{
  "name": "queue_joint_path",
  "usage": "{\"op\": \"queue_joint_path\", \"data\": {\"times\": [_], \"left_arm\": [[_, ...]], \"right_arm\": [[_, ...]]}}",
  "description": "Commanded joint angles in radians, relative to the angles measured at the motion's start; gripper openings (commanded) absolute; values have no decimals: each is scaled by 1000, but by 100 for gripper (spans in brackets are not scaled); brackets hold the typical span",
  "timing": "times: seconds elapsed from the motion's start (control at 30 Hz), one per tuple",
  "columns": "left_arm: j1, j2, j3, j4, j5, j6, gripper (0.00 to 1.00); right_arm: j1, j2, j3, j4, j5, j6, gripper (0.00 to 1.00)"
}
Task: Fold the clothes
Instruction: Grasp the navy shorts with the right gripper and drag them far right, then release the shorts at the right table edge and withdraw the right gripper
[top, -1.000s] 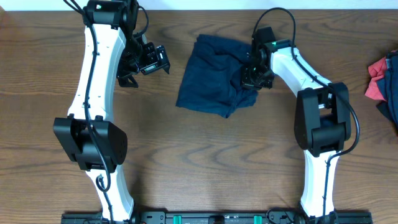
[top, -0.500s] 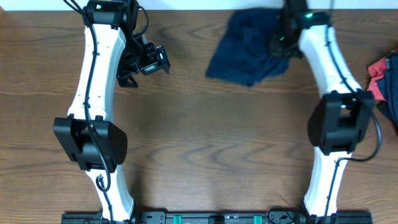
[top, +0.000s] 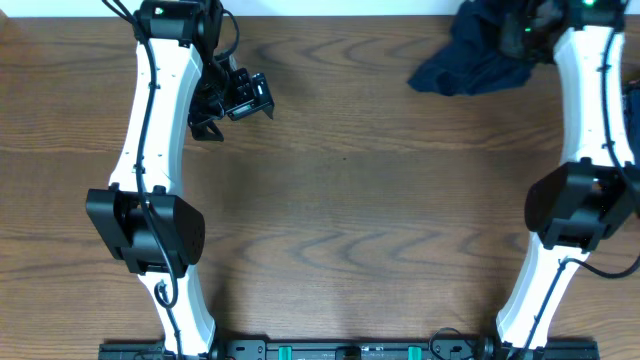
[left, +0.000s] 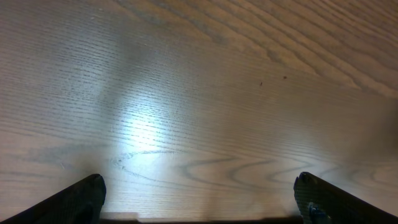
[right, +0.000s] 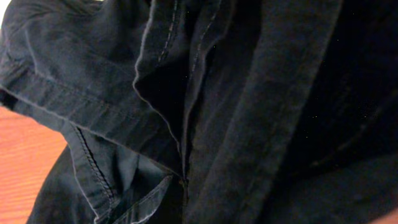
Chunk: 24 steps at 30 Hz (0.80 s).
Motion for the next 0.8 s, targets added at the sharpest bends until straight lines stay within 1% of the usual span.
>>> {"op": "queue_joint_path", "data": {"times": [0.0,0.23,0.47,0.6,0.77], "left_arm": [[-24,1,8,3,12,6,98],[-97,2,8,43,9,6,98],[-161,10,-1,58,8,5,98],[-177,24,-11,58,8,5,98],[-181,28,-13,61,9,-7,98]], "right_arm": [[-54,-48,50,5,14,-48,1],[-147,-48,53,14,18,-111,1],[-280,-49,67,12,17,-119,1],[-369,-49,90,-8,9,-127,1],[-465,-49,143,-42,-21,-175,1]]}}
